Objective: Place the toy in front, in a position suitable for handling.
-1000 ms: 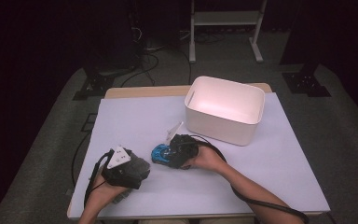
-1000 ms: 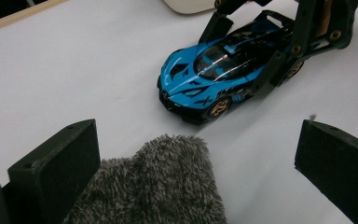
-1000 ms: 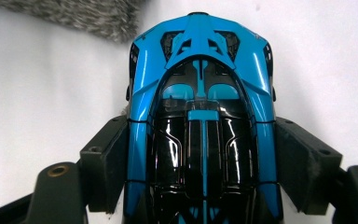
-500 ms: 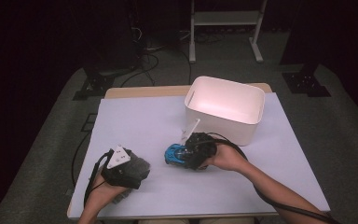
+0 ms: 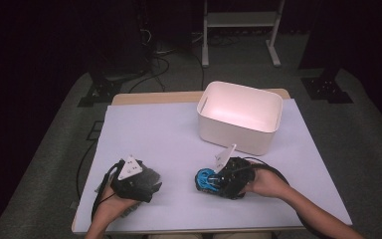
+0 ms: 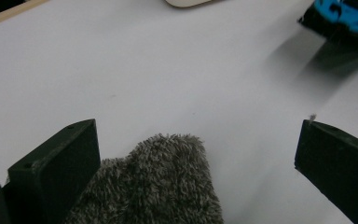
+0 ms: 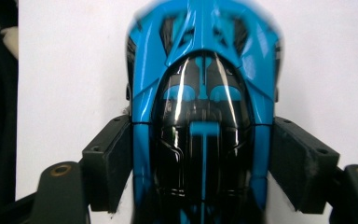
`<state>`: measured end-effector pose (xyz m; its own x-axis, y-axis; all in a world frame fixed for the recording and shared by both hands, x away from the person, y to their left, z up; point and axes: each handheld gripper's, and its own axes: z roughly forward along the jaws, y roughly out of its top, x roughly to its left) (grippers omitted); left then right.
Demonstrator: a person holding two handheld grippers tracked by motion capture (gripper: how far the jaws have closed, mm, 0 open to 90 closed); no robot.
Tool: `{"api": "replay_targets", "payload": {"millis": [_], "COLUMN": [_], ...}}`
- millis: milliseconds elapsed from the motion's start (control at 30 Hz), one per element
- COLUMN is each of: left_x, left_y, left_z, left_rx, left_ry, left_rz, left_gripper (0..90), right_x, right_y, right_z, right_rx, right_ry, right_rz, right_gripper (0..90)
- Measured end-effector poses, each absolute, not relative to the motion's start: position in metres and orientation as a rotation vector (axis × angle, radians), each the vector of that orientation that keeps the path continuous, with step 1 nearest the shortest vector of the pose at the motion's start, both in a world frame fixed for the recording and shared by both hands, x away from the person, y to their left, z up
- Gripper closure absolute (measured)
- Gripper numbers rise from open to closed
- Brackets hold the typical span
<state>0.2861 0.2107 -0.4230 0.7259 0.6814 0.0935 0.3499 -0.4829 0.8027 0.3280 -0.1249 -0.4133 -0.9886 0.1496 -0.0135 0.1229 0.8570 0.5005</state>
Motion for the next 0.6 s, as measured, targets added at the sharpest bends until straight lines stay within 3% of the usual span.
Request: {"api": "replay_targets", "payload": {"millis": [467,600], "left_x": [0.287,0.286], "left_y": [0.213,0.212], "left_z": [-0.423,-0.424], "left_rx": [2.138,2.155], "left_ry": [0.776,0.765], "left_rz": [0.5,0.487], "left_gripper": [1.7,4.7], "right_x": [0.326,0.326], "right_y": [-0.128,-0.136], "right_z": [-0.437,-0.438], "right_rx": [0.167,0.244], "right_ry": [3.003,3.006], "right_rz": [0.833,0.921], "right_gripper": [25.8,20.5]}}
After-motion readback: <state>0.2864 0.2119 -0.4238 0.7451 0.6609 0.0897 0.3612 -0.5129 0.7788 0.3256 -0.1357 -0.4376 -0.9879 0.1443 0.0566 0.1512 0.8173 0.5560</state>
